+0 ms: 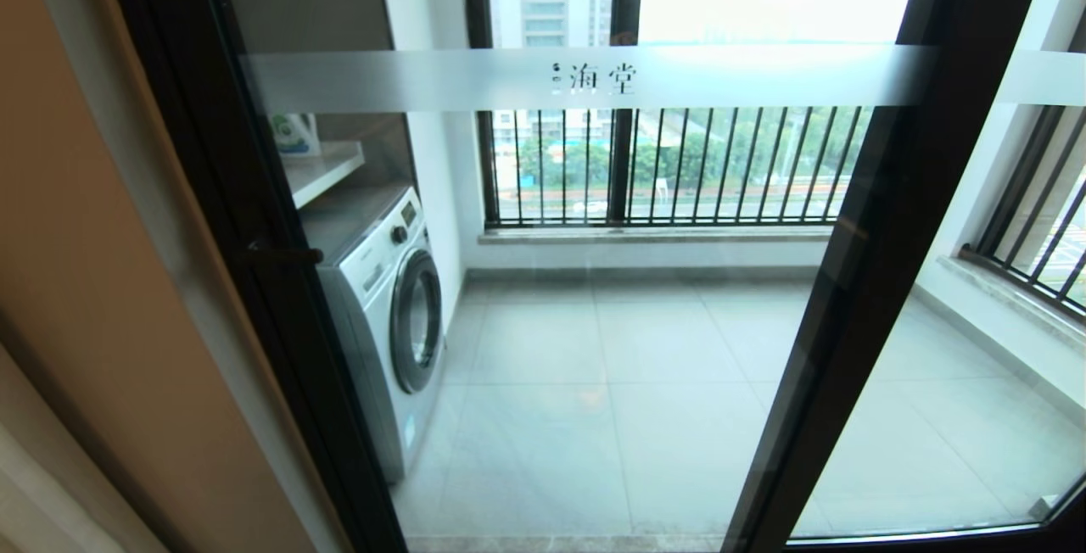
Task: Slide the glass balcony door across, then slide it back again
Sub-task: Open the slid door
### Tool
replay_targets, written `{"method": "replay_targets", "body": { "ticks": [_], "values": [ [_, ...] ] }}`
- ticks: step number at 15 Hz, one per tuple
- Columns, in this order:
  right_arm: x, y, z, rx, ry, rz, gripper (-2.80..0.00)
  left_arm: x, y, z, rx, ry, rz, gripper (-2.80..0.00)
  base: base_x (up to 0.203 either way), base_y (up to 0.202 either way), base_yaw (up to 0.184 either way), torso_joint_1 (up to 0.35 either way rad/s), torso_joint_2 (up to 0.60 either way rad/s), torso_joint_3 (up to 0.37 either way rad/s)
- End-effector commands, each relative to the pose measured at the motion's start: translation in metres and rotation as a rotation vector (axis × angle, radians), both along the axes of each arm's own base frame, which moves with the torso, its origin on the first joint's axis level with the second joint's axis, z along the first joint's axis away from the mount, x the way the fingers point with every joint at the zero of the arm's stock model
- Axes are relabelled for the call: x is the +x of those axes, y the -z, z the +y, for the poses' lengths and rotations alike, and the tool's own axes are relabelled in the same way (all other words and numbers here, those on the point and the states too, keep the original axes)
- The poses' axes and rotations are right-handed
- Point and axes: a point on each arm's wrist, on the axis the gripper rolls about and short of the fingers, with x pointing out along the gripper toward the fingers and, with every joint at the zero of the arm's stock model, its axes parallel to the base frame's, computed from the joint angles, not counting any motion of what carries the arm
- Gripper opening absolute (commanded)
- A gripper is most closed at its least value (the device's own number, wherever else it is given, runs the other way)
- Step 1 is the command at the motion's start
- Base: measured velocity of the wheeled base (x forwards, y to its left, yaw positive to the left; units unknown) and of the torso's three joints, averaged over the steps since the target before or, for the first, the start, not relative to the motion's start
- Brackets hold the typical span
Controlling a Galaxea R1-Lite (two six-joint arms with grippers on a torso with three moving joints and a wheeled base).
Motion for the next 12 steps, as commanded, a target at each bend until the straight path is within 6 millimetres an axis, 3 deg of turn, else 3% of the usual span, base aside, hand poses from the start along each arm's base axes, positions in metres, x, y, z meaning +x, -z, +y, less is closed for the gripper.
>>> {"method": "replay_targets", "body": {
  "ticks": [1, 10, 12],
  "values": [
    [0.0, 0.0, 0.0, 0.0, 0.0, 0.0, -2.8, 0.0, 0.0, 0.0, 0.0, -0.001, 0.001, -2.8, 0.0, 0.0, 0.0, 0.0, 0.0, 0.0],
    [0.0, 0.0, 0.0, -0.002, 0.0, 0.001, -2.8, 0.0, 0.0, 0.0, 0.004, -0.004, 0.0, -2.8, 0.0, 0.0, 0.0, 0.0, 0.0, 0.0],
    [0.0, 0.0, 0.0, -0.002, 0.0, -0.001, -2.8, -0.003, -0.011, 0.0, 0.015, -0.007, -0.036, -2.8, 0.0, 0.0, 0.0, 0.0, 0.0, 0.0]
  ]
}}
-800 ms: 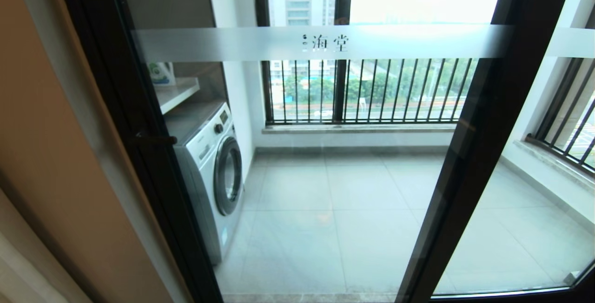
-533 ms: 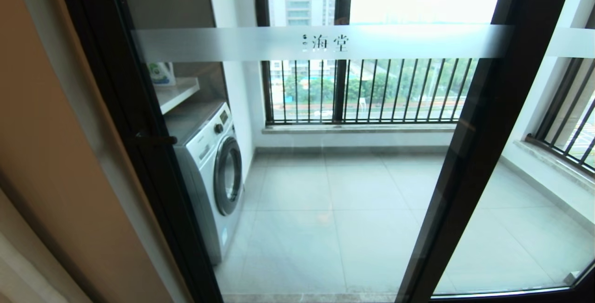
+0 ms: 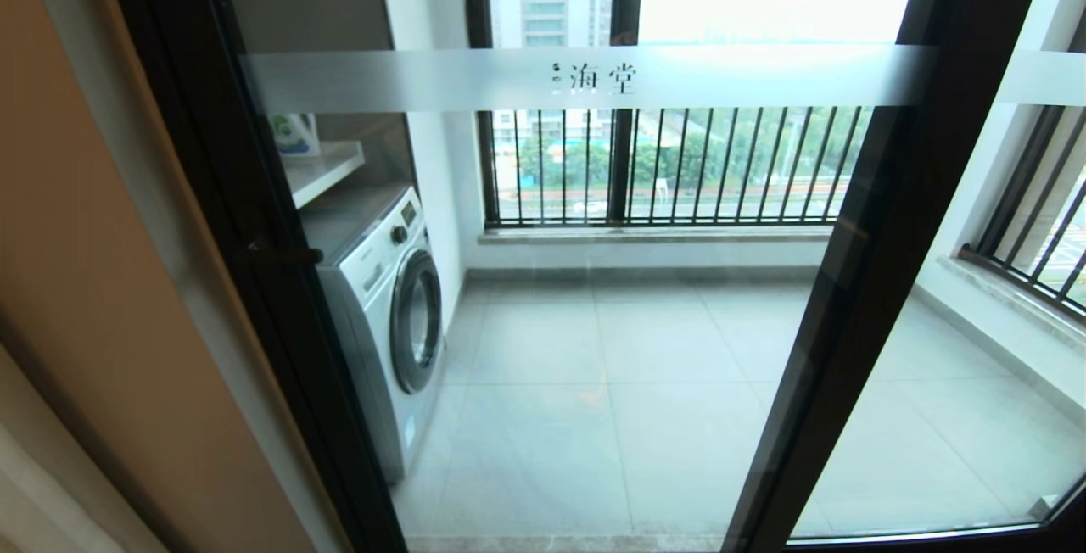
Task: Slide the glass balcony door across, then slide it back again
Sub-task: Open the slid door
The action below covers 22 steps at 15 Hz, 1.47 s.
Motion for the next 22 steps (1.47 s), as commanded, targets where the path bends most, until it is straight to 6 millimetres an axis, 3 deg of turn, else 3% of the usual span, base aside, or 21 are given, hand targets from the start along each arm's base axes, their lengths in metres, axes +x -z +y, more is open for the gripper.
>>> {"method": "replay_targets", "body": {
  "ticks": [1, 6, 9, 12, 16, 22],
  "values": [
    [0.0, 0.0, 0.0, 0.0, 0.0, 0.0, -2.8, -0.007, -0.025, 0.0, -0.006, -0.002, -0.062, -2.8, 0.0, 0.0, 0.0, 0.0, 0.0, 0.0],
    [0.0, 0.0, 0.0, 0.0, 0.0, 0.0, -2.8, -0.004, -0.076, 0.0, -0.016, 0.007, -0.013, -2.8, 0.0, 0.0, 0.0, 0.0, 0.0, 0.0],
    [0.0, 0.0, 0.0, 0.0, 0.0, 0.001, -2.8, 0.023, -0.111, 0.0, -0.034, 0.008, 0.076, -2.8, 0.0, 0.0, 0.0, 0.0, 0.0, 0.0],
    [0.0, 0.0, 0.0, 0.0, 0.0, 0.0, -2.8, 0.07, -0.139, -0.001, -0.052, 0.028, 0.121, -2.8, 0.0, 0.0, 0.0, 0.0, 0.0, 0.0],
    [0.0, 0.0, 0.0, 0.0, 0.0, 0.0, -2.8, 0.146, -0.159, -0.001, -0.059, 0.037, 0.11, -2.8, 0.0, 0.0, 0.0, 0.0, 0.0, 0.0],
    [0.0, 0.0, 0.0, 0.0, 0.0, 0.001, -2.8, 0.247, -0.159, 0.007, -0.135, -0.003, 0.207, -2.8, 0.0, 0.0, 0.0, 0.0, 0.0, 0.0]
  ]
}}
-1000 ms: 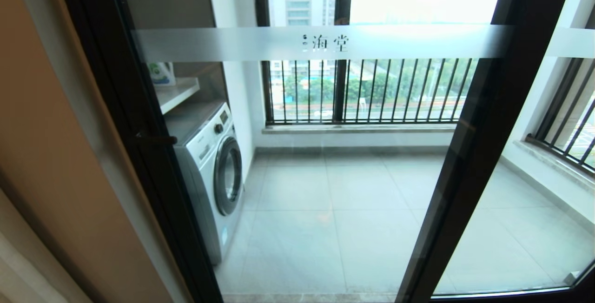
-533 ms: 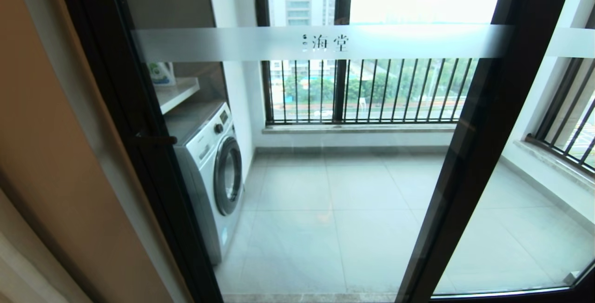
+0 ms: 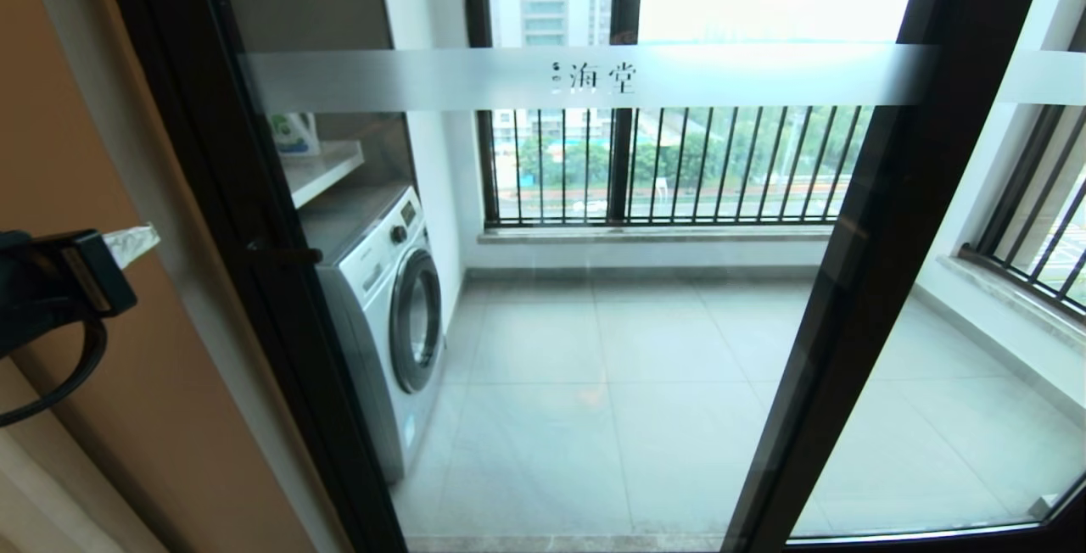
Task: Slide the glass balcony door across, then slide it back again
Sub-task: Open the slid door
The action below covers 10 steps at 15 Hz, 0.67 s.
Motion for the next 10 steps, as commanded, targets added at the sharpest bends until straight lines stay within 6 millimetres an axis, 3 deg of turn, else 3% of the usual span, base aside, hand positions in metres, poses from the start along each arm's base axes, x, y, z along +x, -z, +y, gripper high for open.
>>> {"method": "replay_targets", "body": {
  "ticks": [1, 6, 10],
  "values": [
    [0.0, 0.0, 0.0, 0.0, 0.0, 0.0, -2.8, 0.06, 0.022, 0.006, -0.029, -0.025, 0.11, -2.8, 0.0, 0.0, 0.0, 0.0, 0.0, 0.0],
    [0.0, 0.0, 0.0, 0.0, 0.0, 0.001, -2.8, 0.122, 0.03, 0.012, -0.045, -0.034, 0.035, -2.8, 0.0, 0.0, 0.0, 0.0, 0.0, 0.0],
    [0.0, 0.0, 0.0, 0.0, 0.0, 0.0, -2.8, 0.137, 0.014, 0.012, -0.046, 0.004, -0.02, -2.8, 0.0, 0.0, 0.0, 0.0, 0.0, 0.0]
  ]
}}
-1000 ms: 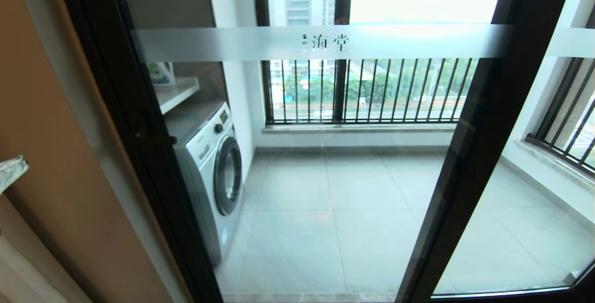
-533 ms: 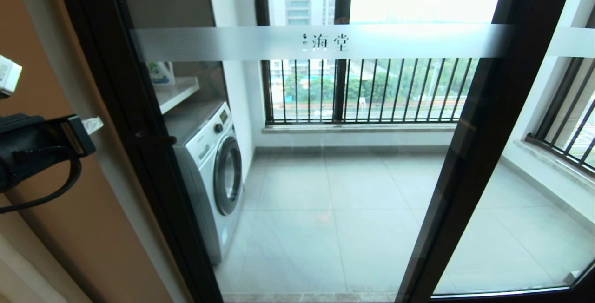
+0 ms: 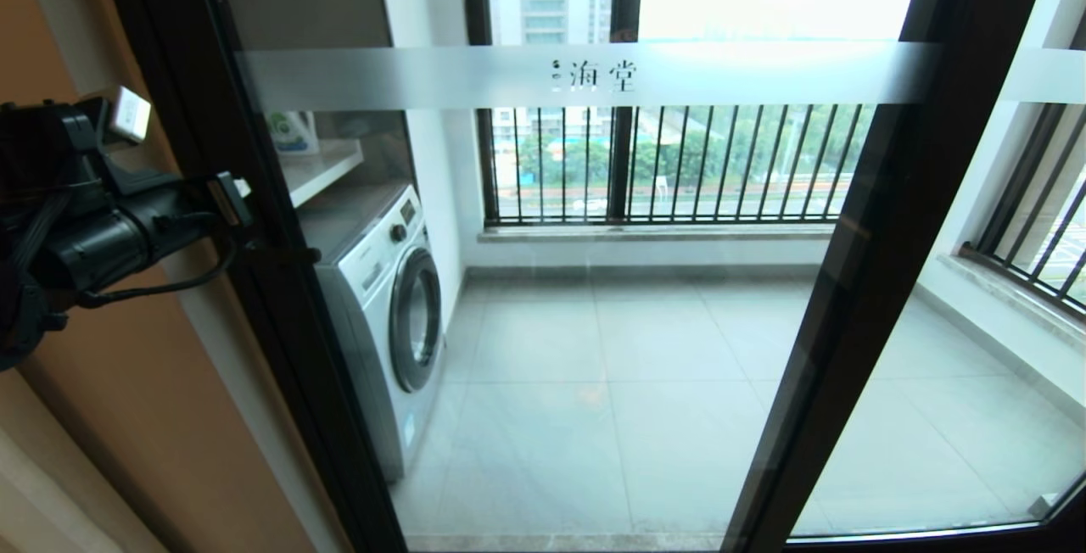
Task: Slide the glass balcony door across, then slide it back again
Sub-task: Open the slid door
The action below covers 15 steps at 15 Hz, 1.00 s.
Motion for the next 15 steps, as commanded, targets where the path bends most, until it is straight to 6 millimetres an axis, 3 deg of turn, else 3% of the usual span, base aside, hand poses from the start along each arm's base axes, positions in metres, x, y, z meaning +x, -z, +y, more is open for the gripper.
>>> {"method": "replay_targets", "body": {
  "ticks": [1, 7, 15],
  "values": [
    [0.0, 0.0, 0.0, 0.0, 0.0, 0.0, -2.8, 0.011, 0.005, -0.001, -0.004, 0.046, 0.016, -2.8, 0.0, 0.0, 0.0, 0.0, 0.0, 0.0],
    [0.0, 0.0, 0.0, 0.0, 0.0, 0.0, -2.8, 0.034, 0.039, -0.002, -0.019, 0.14, 0.111, -2.8, 0.0, 0.0, 0.0, 0.0, 0.0, 0.0],
    [0.0, 0.0, 0.0, 0.0, 0.0, 0.0, -2.8, 0.068, 0.059, 0.0, 0.024, 0.144, 0.137, -2.8, 0.0, 0.0, 0.0, 0.0, 0.0, 0.0]
  ]
}}
